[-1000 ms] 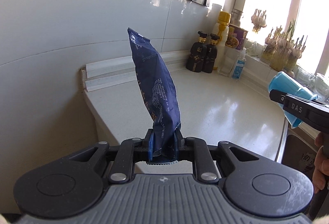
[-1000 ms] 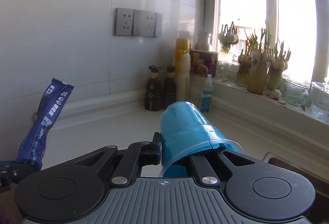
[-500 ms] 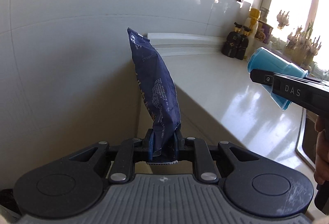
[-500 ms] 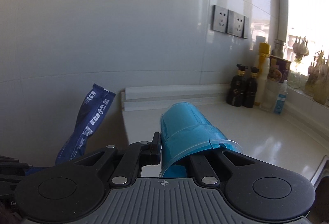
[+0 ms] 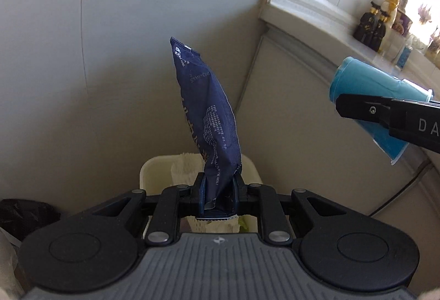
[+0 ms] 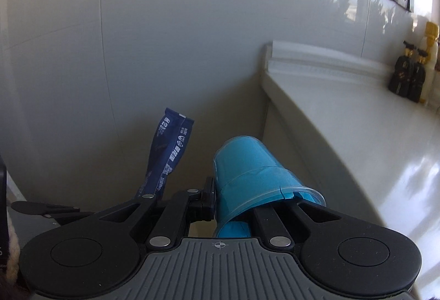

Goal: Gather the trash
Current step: 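Carry the wrapper and blue cup down to the wastebasket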

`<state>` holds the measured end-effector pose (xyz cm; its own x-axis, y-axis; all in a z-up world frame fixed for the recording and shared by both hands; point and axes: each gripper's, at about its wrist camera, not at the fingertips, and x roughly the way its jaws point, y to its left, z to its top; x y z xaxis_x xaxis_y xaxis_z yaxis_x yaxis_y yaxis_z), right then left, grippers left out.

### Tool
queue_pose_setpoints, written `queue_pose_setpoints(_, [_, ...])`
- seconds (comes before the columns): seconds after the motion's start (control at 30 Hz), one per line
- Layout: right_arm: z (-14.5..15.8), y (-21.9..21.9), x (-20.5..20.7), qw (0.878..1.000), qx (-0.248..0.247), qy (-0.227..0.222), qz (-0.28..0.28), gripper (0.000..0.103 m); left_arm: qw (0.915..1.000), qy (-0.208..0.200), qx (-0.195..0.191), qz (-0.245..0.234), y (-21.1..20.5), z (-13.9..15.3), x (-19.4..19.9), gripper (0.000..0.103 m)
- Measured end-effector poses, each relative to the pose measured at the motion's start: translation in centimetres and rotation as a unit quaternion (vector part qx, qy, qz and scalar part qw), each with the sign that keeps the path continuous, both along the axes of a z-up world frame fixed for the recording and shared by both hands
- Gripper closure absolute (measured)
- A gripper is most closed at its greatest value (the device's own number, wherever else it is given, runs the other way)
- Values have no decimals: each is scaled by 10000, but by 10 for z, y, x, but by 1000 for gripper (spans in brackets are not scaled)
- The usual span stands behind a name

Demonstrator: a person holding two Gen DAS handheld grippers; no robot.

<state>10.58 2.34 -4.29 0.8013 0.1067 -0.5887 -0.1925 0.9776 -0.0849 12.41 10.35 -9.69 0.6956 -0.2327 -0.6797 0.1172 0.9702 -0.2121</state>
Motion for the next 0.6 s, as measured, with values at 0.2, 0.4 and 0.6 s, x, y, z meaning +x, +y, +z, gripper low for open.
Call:
queue_pose_setpoints(0.2, [-82,6,15,9953,296,926,-37,99,9997,175,97,-101,0,-50,6,86])
queue_pose_setpoints(0.4, [-126,2,35,9898,382,1360,-165,99,9991,404,62,-141,5,-81,17,86])
queue_pose_setpoints(0.6, [-160,11,52,9842,303,1743,-20,99,9964,808,138,-231,5,-105,43,86])
